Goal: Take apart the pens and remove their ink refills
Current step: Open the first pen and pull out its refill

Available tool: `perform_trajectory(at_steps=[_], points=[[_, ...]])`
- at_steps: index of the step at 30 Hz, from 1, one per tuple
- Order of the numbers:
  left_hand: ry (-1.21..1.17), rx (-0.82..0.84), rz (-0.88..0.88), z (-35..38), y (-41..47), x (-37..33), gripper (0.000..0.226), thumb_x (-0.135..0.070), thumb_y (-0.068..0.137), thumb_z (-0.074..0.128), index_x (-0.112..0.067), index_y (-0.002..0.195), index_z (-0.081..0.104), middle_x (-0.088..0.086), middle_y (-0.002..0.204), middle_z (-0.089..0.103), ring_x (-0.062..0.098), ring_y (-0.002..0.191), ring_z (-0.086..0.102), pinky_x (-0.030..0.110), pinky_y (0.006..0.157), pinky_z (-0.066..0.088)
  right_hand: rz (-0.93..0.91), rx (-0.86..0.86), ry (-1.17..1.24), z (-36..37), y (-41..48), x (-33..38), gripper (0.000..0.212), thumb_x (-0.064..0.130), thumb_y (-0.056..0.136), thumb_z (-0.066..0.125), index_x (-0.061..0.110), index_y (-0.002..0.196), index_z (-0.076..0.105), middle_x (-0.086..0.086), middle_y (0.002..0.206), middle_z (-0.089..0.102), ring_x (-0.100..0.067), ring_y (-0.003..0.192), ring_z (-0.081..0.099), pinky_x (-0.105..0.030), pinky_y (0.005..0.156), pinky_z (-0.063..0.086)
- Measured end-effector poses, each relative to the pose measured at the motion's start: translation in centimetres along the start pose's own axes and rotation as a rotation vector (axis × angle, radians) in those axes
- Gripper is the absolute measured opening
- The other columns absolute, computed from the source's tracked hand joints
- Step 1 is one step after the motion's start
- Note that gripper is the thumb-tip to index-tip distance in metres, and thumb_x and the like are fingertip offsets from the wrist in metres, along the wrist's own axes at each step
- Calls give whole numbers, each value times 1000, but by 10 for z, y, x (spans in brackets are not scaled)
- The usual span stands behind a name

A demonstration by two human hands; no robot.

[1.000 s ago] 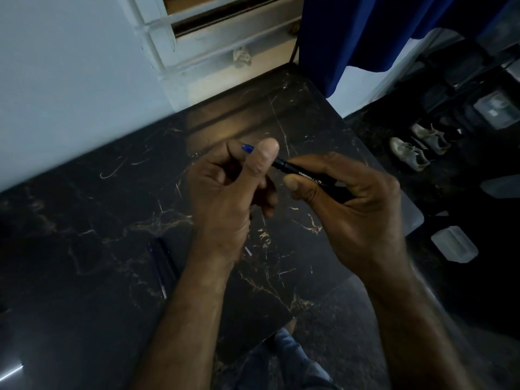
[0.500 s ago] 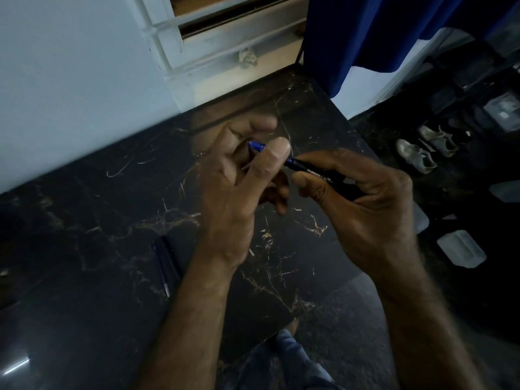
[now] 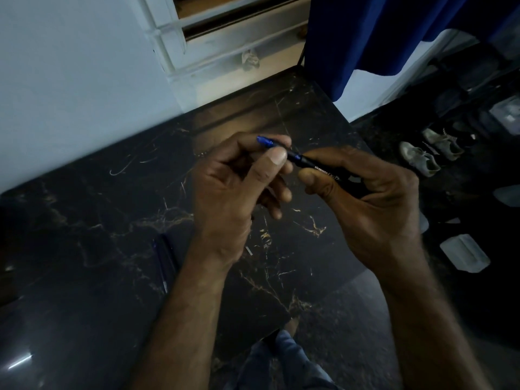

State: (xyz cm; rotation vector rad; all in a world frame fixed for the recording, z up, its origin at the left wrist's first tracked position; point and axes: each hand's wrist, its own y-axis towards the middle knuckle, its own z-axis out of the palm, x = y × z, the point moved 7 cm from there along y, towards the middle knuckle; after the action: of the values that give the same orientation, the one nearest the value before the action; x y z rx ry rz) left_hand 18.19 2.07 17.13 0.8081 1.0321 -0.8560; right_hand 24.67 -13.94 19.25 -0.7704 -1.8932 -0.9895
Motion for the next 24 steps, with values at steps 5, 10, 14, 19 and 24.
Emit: perform_trajectory(at_steps=[5, 10, 14, 19, 24], points=[[57, -142, 22, -6, 4, -5, 21, -20, 103, 68, -21, 82, 64, -4, 64, 69, 10, 44, 64, 20, 38, 47, -4, 8, 2, 0, -3, 1, 19, 10, 96, 78, 13, 115, 76, -4, 96, 78, -18, 82, 75, -41, 70, 61], [80, -74, 77, -1, 2, -8, 7, -16, 104, 66, -14, 97, 65, 3, 79, 70, 17, 56, 69, 26, 47, 53, 2, 16, 18, -3, -4, 1, 19, 16, 97, 76, 17, 115, 74, -1, 97, 78, -16, 81, 75, -36, 69, 61], [58, -83, 129, 0, 0, -12, 9, -12, 110, 55, -9, 110, 63, 12, 101, 77, 22, 70, 75, 32, 56, 59, 19, 22, 32, -4, -6, -3, 20, 13, 97, 76, 15, 116, 75, -1, 97, 78, -16, 82, 75, -32, 72, 62], [245, -24, 200, 7, -3, -15, 17, -1, 115, 42, 1, 126, 55, 16, 105, 79, 28, 83, 80, 35, 66, 63, 31, 33, 59, -5, -8, -6, 20, 12, 101, 72, 15, 120, 73, 9, 99, 75, -10, 81, 74, -20, 73, 58], [339, -7, 210, 14, -4, -15, 16, 1, 113, 50, 1, 125, 61, 15, 108, 77, 25, 93, 80, 32, 68, 64, 18, 41, 83, -2, -8, -2, 21, 10, 104, 65, 11, 124, 72, 15, 97, 70, -7, 73, 68, -13, 65, 49]])
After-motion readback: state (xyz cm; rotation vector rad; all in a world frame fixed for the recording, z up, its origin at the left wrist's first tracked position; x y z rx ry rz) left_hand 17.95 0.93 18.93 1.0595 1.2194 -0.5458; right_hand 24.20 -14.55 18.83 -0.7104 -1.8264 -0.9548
